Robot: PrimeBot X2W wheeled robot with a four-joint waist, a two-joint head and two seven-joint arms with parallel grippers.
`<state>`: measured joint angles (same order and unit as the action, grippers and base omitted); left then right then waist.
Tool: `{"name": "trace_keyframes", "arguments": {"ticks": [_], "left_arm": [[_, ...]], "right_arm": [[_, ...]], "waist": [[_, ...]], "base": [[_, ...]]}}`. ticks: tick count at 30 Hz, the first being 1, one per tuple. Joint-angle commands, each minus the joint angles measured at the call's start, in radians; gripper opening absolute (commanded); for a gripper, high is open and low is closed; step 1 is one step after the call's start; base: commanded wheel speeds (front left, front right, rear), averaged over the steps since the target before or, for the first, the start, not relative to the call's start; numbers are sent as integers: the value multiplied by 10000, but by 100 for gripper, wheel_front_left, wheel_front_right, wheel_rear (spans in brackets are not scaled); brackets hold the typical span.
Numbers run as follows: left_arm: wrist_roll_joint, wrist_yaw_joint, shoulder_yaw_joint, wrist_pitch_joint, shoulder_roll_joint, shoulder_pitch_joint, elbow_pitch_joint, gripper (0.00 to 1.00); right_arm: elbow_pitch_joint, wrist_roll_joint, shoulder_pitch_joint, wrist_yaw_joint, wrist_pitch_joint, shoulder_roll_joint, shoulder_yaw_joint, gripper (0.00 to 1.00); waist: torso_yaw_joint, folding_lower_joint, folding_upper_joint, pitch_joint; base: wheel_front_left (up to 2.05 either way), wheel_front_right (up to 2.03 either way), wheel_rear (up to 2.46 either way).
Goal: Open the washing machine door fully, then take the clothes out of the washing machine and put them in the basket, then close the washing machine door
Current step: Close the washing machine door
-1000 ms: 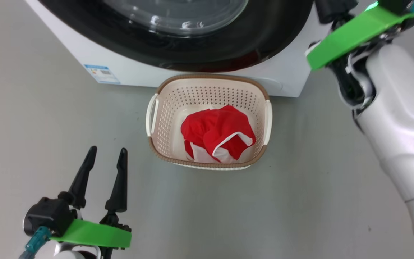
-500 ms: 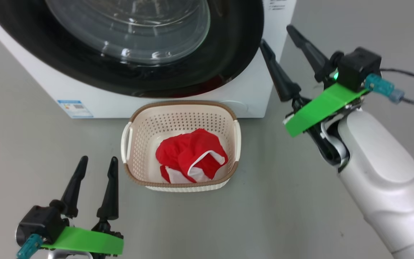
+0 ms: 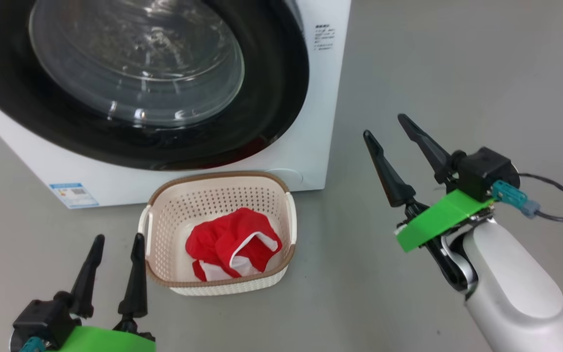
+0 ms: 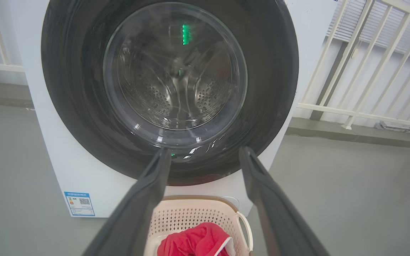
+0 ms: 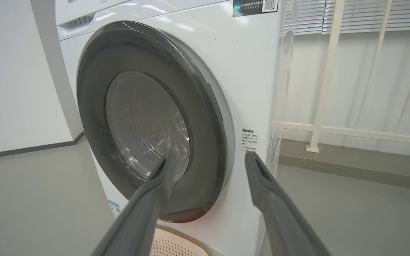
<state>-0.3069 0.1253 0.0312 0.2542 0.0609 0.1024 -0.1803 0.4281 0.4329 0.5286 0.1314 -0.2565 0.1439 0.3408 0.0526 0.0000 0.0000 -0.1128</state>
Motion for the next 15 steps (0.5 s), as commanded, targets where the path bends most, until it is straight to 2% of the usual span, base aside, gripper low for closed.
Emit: {"name": "trace_keyframes", "arguments": {"ticks": [1,15], "left_arm": [[-7,54,419,76,129,20,211,100],[284,54,641,76,169,-480,487,100]], "right_arm": [[-397,-119,-231,-7,-53,-136,-63,100],[-1522,-832,-2131,-7,-53,-327,-1334,100]], "waist": [[-303,0,0,288],[-683,0,0,904]], "base": [[0,0,0],[0,0,0]]}}
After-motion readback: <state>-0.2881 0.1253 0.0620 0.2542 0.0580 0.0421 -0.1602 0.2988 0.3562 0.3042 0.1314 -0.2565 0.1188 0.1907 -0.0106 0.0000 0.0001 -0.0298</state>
